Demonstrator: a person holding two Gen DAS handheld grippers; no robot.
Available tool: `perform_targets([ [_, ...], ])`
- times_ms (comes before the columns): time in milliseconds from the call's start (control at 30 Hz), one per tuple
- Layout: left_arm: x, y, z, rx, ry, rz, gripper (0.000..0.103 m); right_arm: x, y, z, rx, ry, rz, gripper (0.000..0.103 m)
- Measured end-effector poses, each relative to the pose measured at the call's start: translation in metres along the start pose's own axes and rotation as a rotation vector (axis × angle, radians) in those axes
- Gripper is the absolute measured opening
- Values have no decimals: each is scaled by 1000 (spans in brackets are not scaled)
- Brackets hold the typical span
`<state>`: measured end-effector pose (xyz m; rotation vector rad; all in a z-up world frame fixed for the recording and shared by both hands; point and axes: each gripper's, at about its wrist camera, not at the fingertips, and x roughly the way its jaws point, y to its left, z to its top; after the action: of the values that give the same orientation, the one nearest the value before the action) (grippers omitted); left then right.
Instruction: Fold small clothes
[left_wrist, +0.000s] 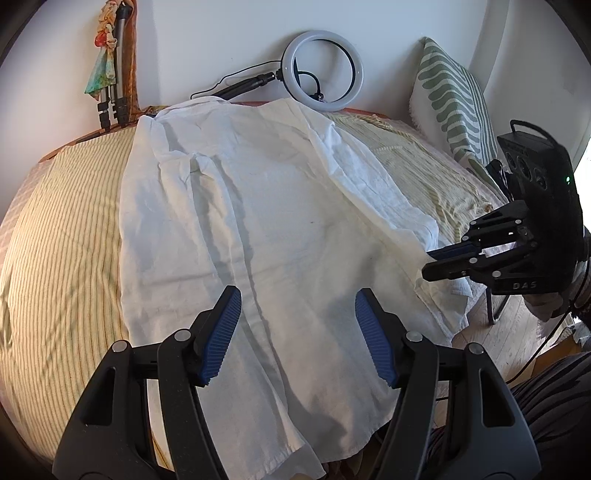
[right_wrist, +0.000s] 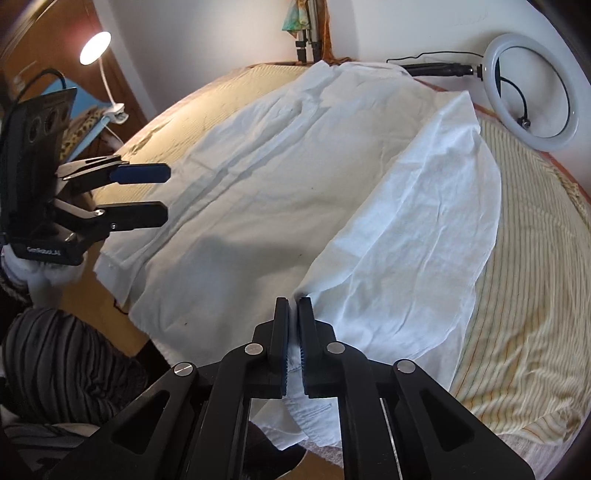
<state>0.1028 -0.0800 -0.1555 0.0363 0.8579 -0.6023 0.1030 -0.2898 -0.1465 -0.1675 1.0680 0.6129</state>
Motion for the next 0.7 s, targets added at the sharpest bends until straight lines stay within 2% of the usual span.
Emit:
perform_targets([
  [67,2,-2,1,-2,3,-16,66,-11,-5,-1,25,-14,35,16],
  [133,3,-5,4,3,7,-28,66,-27,-12,-3,69,-64,61,21],
  [233,5,-10,11,20,19,-65,66,-50,-32,-14,171,-131,70,22],
  [300,7,-15,18,26,29,-87,66,-58,-46,-26,224,-153,33,22],
  [467,22,-28,44,-13,81,-210,66,-55,-86,-45,398,-159,19,22],
  [533,32,-35,55,-28,103,-244,66,-54,-99,-44,449,-179,47,22],
  [633,50,-49,72,-29,132,-260,66,-45,-114,-38,496,-185,121,22],
  [700,64,-61,83,-11,155,-262,66,-32,-120,-29,516,-169,112,22],
])
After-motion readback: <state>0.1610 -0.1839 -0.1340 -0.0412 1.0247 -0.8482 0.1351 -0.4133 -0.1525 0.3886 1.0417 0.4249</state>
